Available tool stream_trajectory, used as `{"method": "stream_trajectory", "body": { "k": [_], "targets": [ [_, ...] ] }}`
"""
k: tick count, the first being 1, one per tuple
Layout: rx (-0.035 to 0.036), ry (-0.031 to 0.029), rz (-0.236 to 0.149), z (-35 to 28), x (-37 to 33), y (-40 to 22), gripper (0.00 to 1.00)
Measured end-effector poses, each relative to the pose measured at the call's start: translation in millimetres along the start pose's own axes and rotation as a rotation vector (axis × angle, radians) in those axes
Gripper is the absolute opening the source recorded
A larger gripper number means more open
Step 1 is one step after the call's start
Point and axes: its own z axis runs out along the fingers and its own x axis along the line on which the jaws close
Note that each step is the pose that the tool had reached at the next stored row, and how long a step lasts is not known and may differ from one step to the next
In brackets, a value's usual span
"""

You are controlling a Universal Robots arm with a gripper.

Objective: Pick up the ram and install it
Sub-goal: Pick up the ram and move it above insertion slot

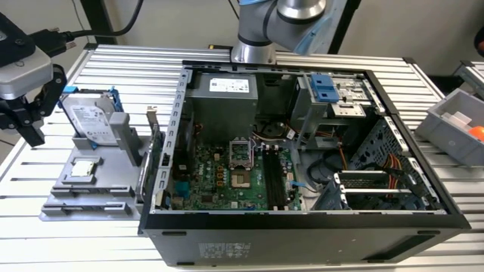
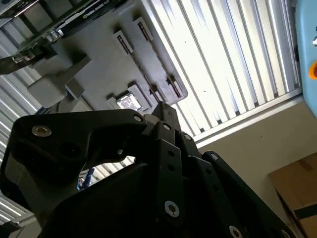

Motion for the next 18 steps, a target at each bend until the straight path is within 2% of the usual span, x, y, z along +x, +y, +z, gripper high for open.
{"method": "stream_trajectory", "body": {
  "k": [18],
  "targets": [
    [0.0139, 0.0055, -0.174, 0.0, -0.3, 0.5, 0.0]
  ]
}}
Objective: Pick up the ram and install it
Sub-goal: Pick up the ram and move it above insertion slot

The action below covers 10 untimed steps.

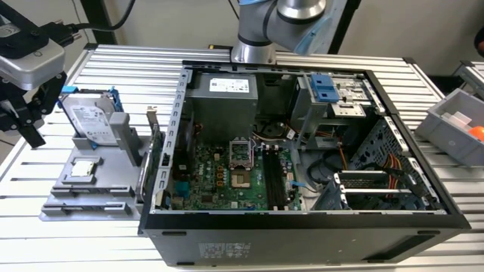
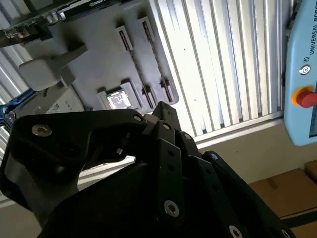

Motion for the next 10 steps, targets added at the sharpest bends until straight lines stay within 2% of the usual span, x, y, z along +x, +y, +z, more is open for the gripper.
{"method": "stream_trajectory", "body": {
  "k": [10],
  "targets": [
    [0.0063, 0.0019, -0.094, 0.0, 0.0, 0.0, 0.0]
  ]
}}
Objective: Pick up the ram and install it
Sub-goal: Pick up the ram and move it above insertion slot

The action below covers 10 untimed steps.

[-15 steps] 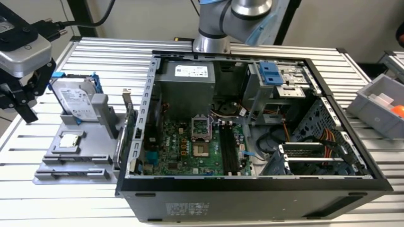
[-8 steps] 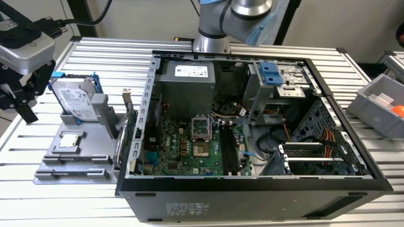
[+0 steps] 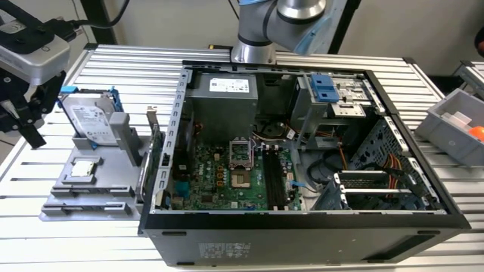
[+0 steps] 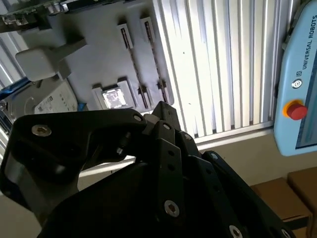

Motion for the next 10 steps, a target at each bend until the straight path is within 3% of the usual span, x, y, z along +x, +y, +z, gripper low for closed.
{"method": "stream_trajectory", "body": {
  "k": [10],
  "targets": [
    [0.0081, 0.003, -0.108, 0.0, 0.0, 0.0, 0.0]
  ]
}}
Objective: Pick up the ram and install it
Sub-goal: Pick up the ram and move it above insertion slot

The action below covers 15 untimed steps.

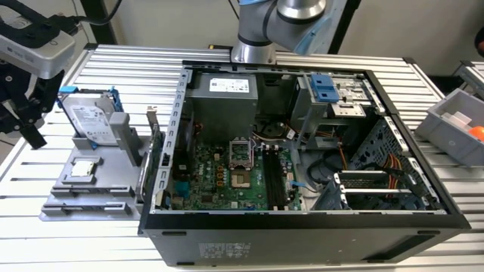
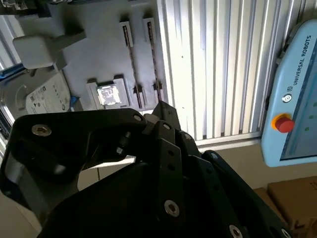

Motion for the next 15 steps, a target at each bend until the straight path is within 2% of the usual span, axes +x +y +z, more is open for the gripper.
{"method": "stream_trajectory", "body": {
  "k": [7, 15],
  "targets": [
    [0.0062, 0.003, -0.076, 0.0, -0.2, 0.1, 0.0],
    [0.0139, 0.0098, -0.124, -0.1, -2.4, 1.9, 0.0]
  ]
}}
